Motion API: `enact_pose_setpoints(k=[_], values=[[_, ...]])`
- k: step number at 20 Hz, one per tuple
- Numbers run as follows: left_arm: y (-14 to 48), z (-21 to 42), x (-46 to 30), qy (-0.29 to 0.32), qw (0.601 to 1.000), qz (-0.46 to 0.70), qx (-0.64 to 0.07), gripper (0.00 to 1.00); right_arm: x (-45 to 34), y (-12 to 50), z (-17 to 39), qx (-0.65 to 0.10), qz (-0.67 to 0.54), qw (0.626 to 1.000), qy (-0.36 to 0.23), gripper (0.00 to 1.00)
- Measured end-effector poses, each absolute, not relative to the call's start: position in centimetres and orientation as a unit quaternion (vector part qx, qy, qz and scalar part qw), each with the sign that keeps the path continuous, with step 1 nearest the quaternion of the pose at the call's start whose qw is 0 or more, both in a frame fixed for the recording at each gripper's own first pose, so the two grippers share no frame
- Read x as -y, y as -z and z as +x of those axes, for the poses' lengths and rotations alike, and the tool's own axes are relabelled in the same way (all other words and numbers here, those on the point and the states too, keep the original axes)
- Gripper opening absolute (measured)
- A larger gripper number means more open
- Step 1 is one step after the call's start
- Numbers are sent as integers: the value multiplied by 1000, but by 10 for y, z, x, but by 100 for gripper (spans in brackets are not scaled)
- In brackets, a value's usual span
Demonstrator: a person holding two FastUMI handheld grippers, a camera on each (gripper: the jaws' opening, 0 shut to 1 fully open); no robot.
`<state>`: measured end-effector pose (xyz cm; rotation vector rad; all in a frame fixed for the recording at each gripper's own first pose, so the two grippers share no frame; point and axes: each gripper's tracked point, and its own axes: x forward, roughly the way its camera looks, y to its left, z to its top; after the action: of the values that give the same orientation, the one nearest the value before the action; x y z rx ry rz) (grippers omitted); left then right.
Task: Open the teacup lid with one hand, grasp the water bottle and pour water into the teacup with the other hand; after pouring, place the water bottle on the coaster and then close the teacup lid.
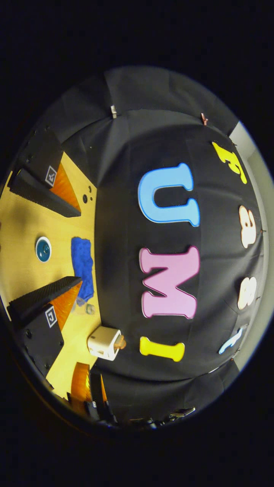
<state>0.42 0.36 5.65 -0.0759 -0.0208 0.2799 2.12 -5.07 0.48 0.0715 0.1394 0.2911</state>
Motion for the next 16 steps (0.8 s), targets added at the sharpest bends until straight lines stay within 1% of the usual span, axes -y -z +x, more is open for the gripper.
enact_pose_setpoints(k=[3, 6, 9, 11, 13, 14, 16], values=[[-108, -11, 12, -135, 987, -55, 63, 97, 69, -18, 12, -55, 56, 989, -127, 99], [-123, -20, 22, -136, 984, -77, 83, 97, 89, -26, 10, -40, 46, 993, -102, 99], [-115, -16, 28, -122, 988, -71, 69, 97, 96, -24, 2, -47, 64, 993, -91, 99], [-109, -18, 19, -132, 987, -71, 61, 97, 102, -29, -5, -43, 68, 994, -77, 99], [-112, -26, 5, -147, 984, -73, 73, 97, 108, -32, -11, -34, 62, 996, -59, 99], [-108, -27, 3, -145, 984, -74, 74, 97, 111, -32, -14, -31, 60, 997, -48, 99], [-93, -30, -3, -138, 987, -70, 52, 97, 115, -32, -20, -37, 60, 997, -25, 99]])
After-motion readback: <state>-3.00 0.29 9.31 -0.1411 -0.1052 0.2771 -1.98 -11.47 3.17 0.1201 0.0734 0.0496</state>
